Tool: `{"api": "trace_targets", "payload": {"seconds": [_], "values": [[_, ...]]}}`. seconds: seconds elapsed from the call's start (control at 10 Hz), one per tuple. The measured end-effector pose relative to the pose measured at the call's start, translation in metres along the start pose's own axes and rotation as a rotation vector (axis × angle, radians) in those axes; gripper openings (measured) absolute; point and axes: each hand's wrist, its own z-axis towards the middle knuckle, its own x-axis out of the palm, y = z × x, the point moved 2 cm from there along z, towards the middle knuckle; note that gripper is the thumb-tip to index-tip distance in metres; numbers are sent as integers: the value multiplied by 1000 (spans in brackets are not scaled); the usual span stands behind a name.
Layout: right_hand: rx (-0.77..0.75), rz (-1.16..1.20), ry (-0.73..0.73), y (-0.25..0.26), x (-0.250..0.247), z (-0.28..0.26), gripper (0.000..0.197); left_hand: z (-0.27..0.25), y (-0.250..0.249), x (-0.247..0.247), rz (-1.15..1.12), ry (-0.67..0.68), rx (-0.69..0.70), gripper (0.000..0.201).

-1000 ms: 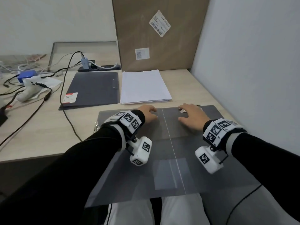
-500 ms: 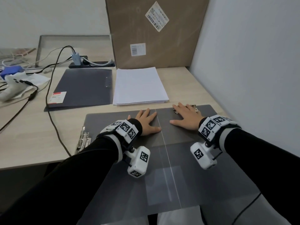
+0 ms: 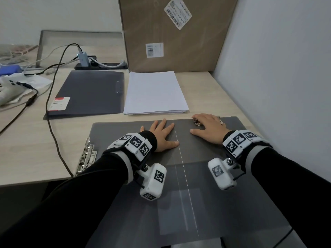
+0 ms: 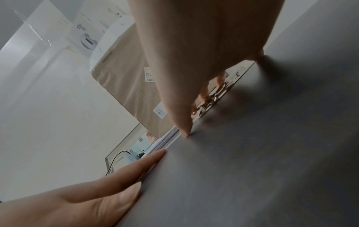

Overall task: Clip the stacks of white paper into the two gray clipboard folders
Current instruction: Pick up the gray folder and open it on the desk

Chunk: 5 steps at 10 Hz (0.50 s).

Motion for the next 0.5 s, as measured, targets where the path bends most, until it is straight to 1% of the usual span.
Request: {"api": "trace_targets", "payload": {"seconds": [0.1, 0.2, 0.5], "values": [[-6, 17, 18, 0, 0, 4, 61, 0, 0, 0, -3, 3, 1, 78], [-9, 38, 20, -1, 2, 8, 68, 1, 1, 0, -11, -1, 1, 78], [-25, 79, 38, 3, -3, 5, 53, 1, 1, 1, -10, -4, 1, 77]]}}
